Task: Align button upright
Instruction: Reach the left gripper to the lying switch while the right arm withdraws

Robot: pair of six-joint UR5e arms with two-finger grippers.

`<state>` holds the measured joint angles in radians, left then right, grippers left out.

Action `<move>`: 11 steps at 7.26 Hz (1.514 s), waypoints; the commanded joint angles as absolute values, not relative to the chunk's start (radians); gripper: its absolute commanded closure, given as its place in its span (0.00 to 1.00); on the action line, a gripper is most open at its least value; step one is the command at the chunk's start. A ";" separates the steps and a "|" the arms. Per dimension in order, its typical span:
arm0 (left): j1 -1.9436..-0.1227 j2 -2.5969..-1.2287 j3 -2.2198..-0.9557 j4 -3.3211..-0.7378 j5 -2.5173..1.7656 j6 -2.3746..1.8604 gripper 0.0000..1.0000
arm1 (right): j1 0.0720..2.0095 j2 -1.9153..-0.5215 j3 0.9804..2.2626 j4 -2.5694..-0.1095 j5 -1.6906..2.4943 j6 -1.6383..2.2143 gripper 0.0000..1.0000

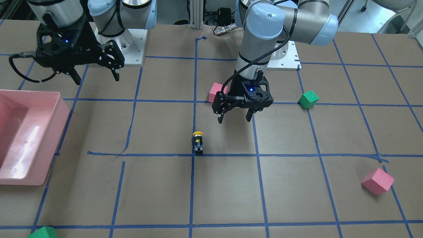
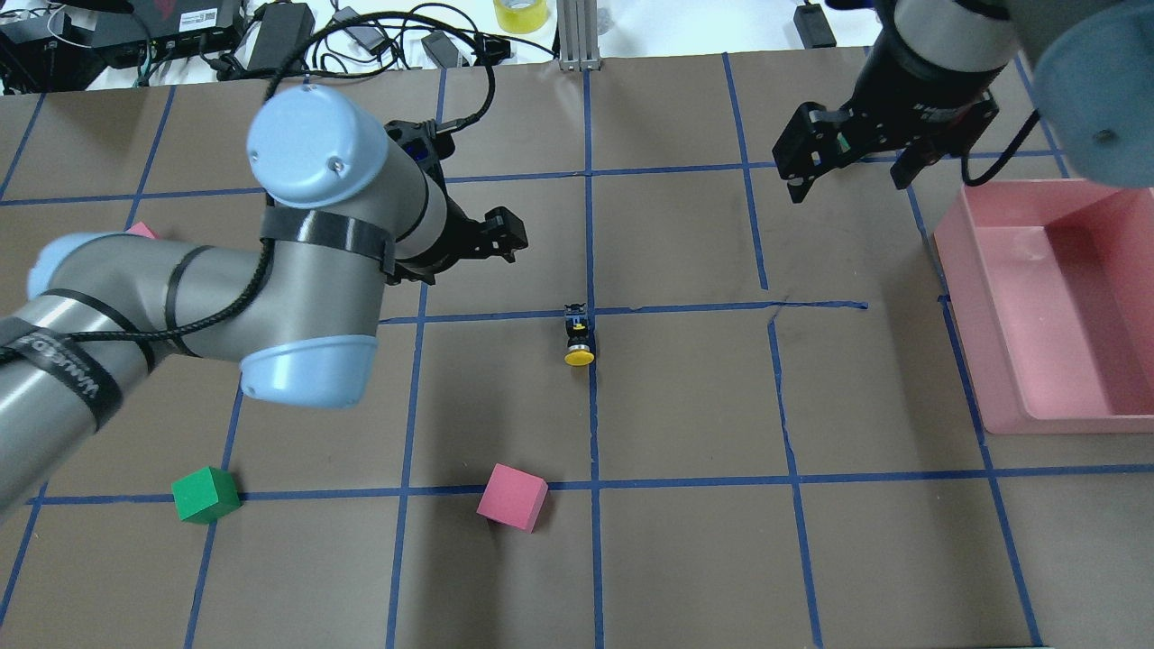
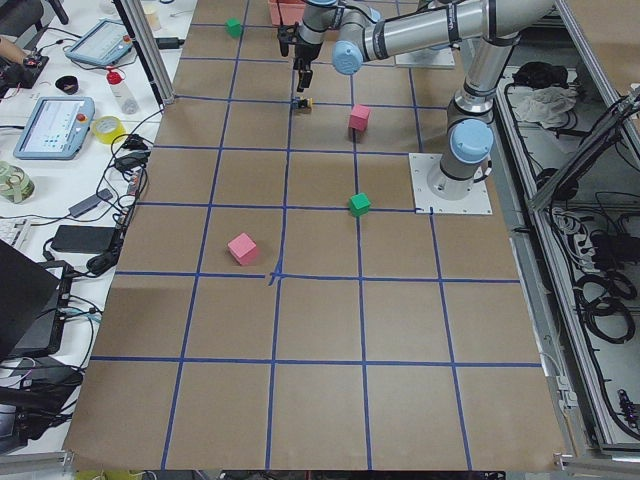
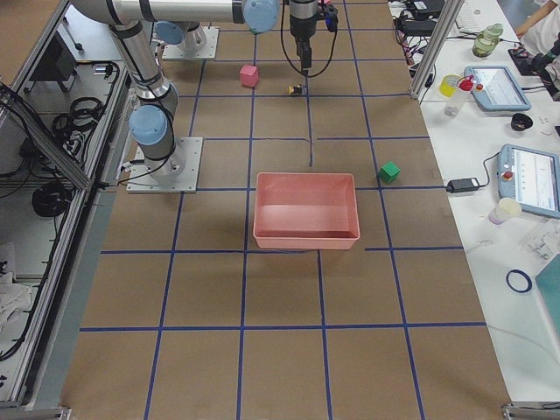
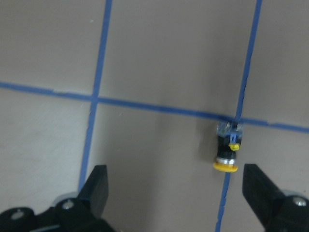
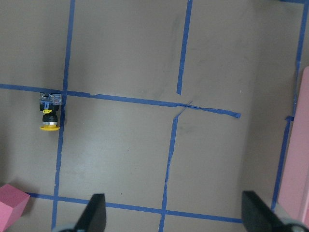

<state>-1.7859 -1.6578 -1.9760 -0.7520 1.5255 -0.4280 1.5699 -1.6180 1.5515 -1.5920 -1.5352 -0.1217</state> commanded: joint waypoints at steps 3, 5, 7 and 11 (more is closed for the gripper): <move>-1.917 -1.830 -2.026 -0.432 1.605 -0.629 0.00 | 1.667 -1.562 1.500 -1.634 -1.557 -0.100 0.00; -1.962 -1.922 -2.026 -0.384 1.614 -0.653 0.08 | 1.649 -1.560 1.514 -1.620 -1.557 -0.103 0.00; -1.977 -1.968 -2.026 -0.382 1.614 -0.655 0.10 | 1.631 -1.562 1.538 -1.623 -1.555 -0.110 0.00; -1.994 -2.013 -2.026 -0.382 1.612 -0.643 0.02 | 1.631 -1.562 1.545 -1.628 -1.554 -0.110 0.00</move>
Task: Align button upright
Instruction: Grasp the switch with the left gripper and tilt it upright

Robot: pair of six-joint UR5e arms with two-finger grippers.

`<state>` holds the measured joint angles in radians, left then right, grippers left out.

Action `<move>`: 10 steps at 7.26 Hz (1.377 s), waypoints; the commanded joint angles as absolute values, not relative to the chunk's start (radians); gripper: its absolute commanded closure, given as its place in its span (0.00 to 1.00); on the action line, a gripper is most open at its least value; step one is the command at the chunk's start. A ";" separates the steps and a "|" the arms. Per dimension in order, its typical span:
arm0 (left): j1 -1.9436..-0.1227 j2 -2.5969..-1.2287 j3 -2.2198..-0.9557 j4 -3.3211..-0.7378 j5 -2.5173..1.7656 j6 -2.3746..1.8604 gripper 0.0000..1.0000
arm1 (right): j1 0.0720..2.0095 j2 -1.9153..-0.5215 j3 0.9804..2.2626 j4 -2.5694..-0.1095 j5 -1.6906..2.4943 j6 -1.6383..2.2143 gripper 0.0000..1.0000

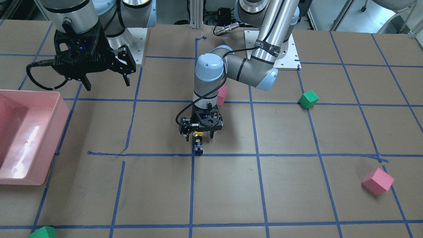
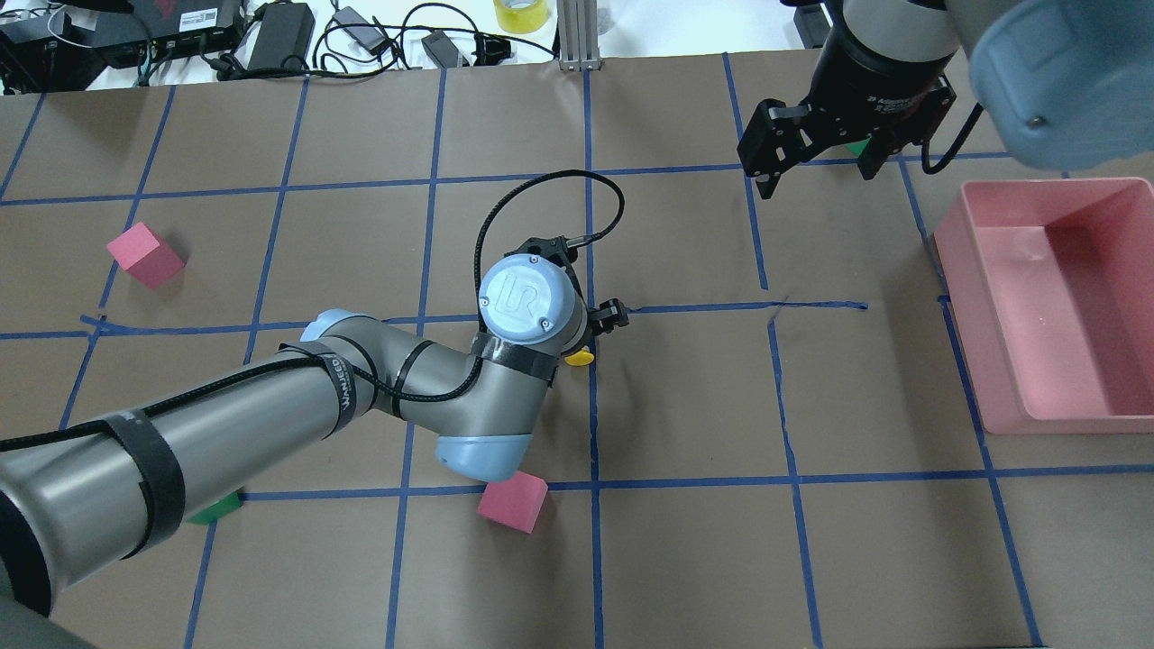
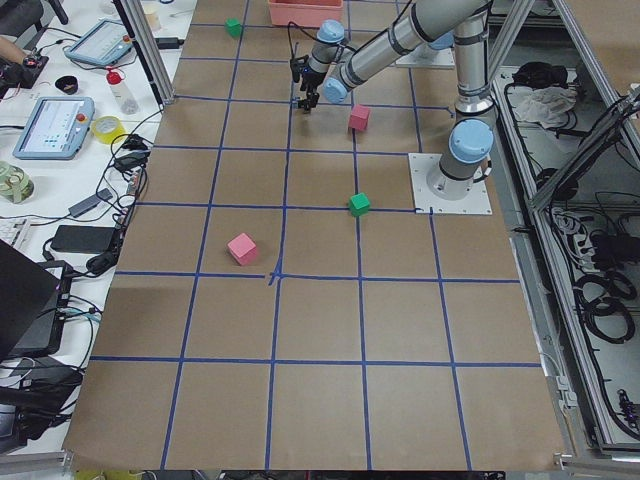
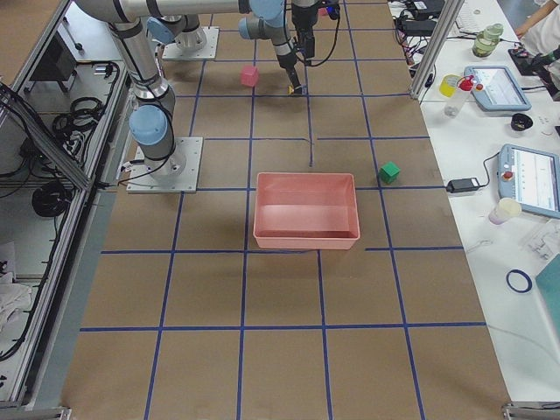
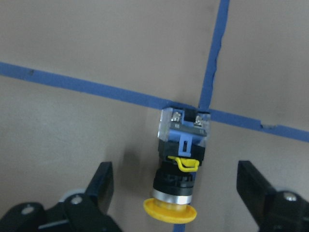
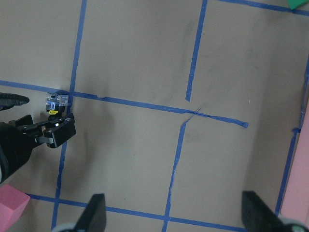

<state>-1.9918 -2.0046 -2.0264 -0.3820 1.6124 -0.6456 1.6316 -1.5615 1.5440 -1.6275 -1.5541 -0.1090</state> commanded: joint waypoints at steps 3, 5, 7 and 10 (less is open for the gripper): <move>-1.994 -2.011 -2.026 -0.394 1.605 -0.640 1.00 | 1.632 -1.562 1.545 -1.623 -1.554 -0.109 0.00; -1.994 -2.000 -2.017 -0.400 1.601 -0.647 1.00 | 1.632 -1.562 1.546 -1.620 -1.554 -0.107 0.00; -1.984 -1.965 -1.930 -0.668 1.560 -0.669 1.00 | 1.632 -1.562 1.546 -1.618 -1.554 -0.107 0.00; -1.825 -1.945 -1.865 -0.822 1.103 -1.024 1.00 | 1.632 -1.562 1.546 -1.615 -1.555 -0.110 0.00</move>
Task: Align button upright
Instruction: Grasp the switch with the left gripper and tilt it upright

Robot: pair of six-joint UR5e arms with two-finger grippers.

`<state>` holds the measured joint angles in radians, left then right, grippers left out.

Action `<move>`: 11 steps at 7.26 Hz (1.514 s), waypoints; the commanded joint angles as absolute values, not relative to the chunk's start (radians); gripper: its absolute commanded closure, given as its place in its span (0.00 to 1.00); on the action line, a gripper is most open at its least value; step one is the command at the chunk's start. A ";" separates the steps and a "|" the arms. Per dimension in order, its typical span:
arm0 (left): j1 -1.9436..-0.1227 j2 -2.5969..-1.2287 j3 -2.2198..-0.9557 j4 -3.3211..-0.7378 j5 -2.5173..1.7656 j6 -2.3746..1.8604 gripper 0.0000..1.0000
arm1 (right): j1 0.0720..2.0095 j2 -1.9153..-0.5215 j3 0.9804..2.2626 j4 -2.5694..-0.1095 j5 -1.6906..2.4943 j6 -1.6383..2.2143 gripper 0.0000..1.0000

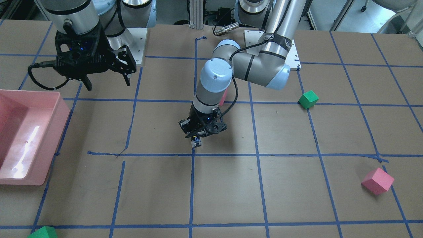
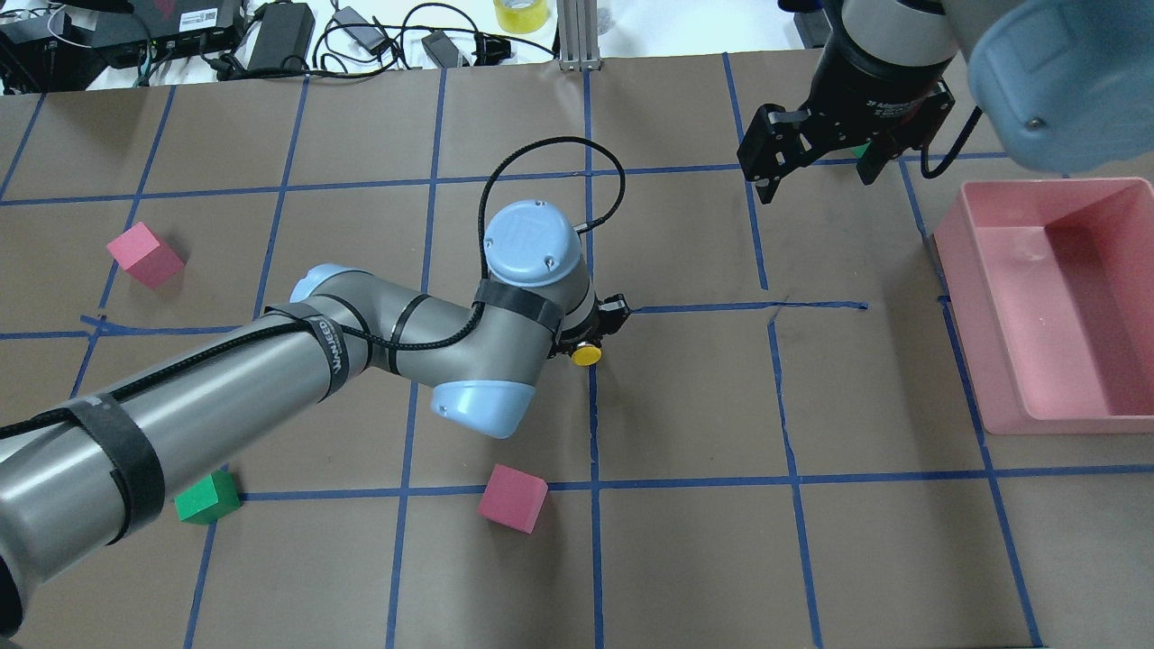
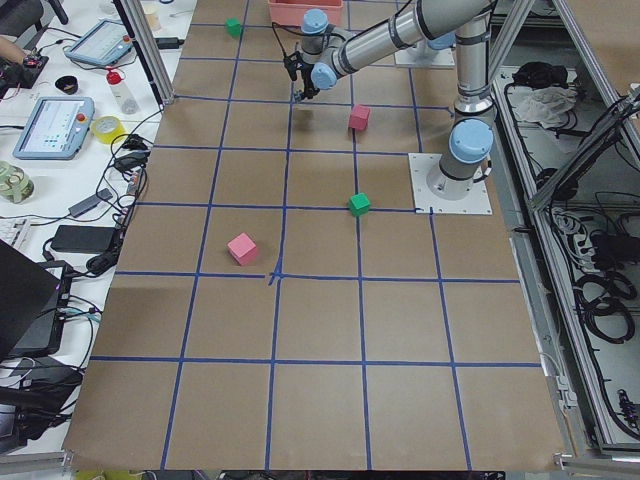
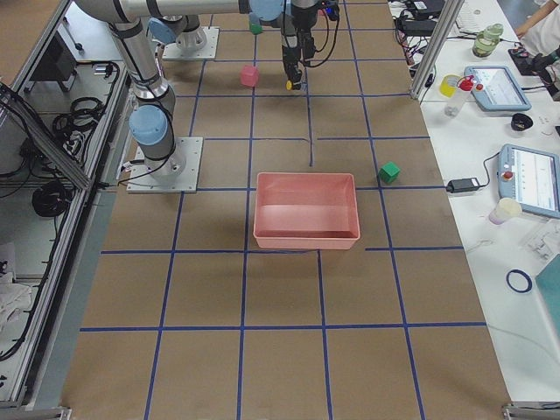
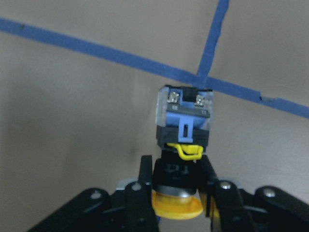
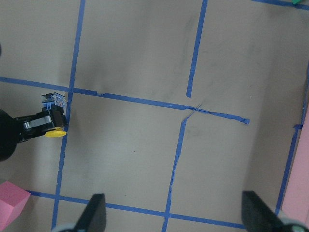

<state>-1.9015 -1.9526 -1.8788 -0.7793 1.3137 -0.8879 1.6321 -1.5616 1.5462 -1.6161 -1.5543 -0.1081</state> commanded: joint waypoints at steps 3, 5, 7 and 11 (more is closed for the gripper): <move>-1.714 -1.960 -1.908 -0.870 0.769 -1.224 1.00 | 1.632 -1.563 1.546 -1.614 -1.554 -0.109 0.00; -1.665 -1.968 -1.948 -0.890 0.653 -1.223 1.00 | 1.632 -1.563 1.546 -1.614 -1.552 -0.110 0.00; -1.638 -1.974 -1.980 -0.903 0.600 -1.213 1.00 | 1.632 -1.566 1.563 -1.615 -1.548 -0.112 0.00; -1.549 -1.999 -1.991 -1.073 0.483 -1.120 1.00 | 1.632 -1.568 1.568 -1.615 -1.549 -0.112 0.00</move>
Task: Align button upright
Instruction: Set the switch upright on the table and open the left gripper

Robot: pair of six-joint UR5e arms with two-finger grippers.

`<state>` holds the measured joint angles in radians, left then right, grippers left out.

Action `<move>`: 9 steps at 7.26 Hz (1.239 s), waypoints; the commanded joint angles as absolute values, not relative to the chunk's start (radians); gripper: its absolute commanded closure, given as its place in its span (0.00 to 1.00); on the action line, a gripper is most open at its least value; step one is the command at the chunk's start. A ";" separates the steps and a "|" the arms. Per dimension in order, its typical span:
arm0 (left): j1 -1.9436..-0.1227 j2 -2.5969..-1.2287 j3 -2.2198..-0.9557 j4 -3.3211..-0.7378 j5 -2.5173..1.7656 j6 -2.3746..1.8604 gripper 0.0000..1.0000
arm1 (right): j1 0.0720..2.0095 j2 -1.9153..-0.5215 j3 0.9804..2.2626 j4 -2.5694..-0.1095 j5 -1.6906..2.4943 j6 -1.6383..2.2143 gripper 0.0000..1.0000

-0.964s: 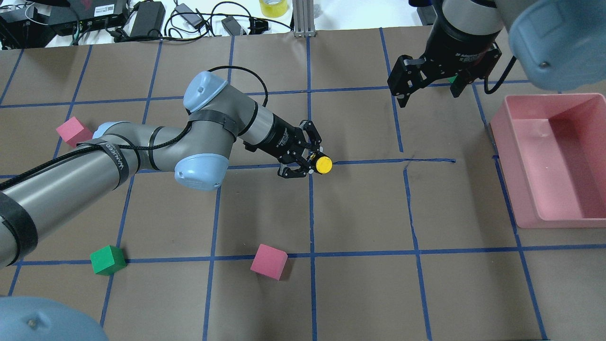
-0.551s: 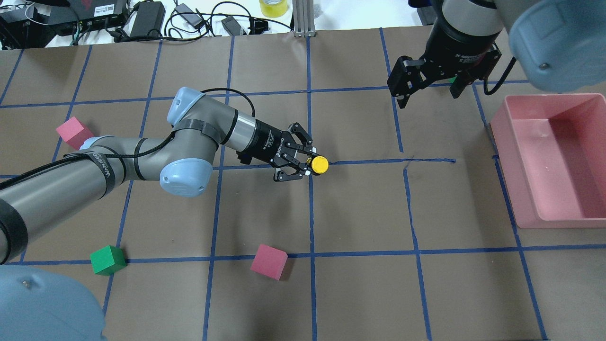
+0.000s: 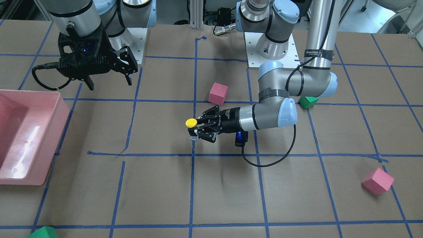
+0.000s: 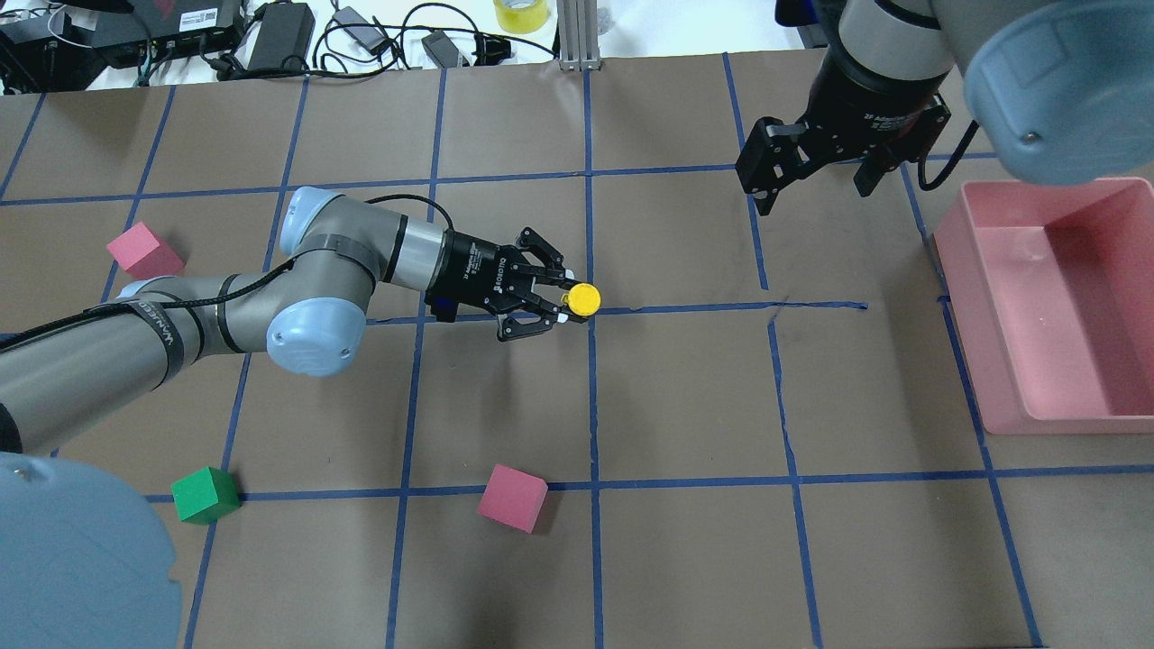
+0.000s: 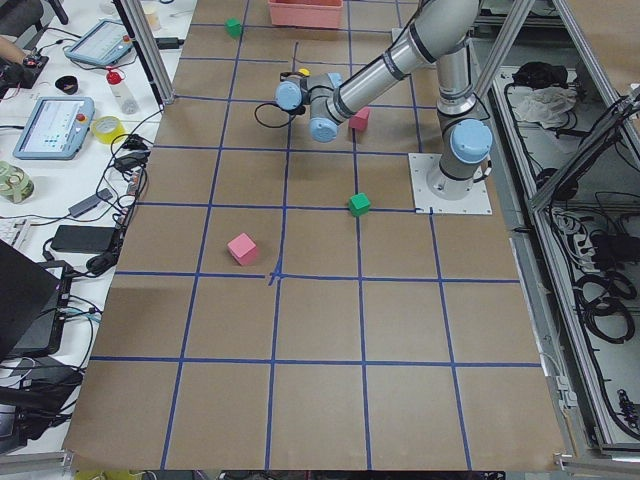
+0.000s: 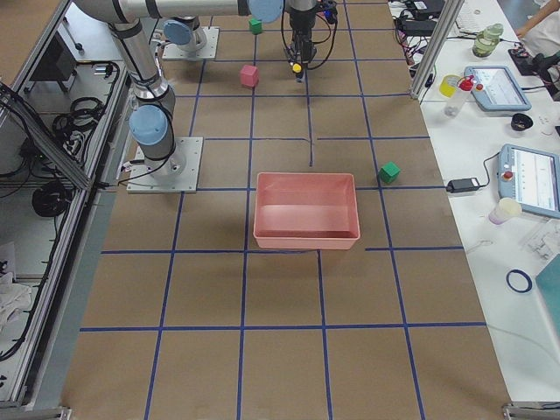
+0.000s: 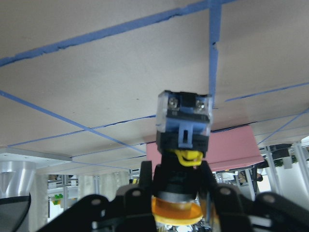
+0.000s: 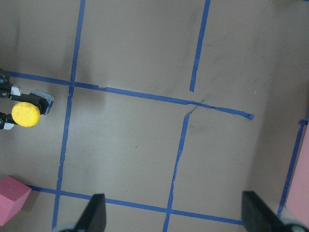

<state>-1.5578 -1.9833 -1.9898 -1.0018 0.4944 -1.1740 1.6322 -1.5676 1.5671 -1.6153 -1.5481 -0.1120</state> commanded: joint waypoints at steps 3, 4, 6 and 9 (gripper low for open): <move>-1.549 -2.046 -1.990 -1.124 0.480 -1.033 1.00 | 1.632 -1.568 1.568 -1.615 -1.548 -0.112 0.00; -1.549 -2.068 -1.987 -1.123 0.454 -1.022 1.00 | 1.632 -1.568 1.569 -1.615 -1.548 -0.112 0.00; -1.549 -2.106 -1.991 -1.124 0.445 -0.944 1.00 | 1.632 -1.568 1.569 -1.615 -1.548 -0.112 0.00; -1.549 -2.123 -1.988 -1.124 0.449 -0.923 0.53 | 1.632 -1.569 1.569 -1.614 -1.548 -0.112 0.00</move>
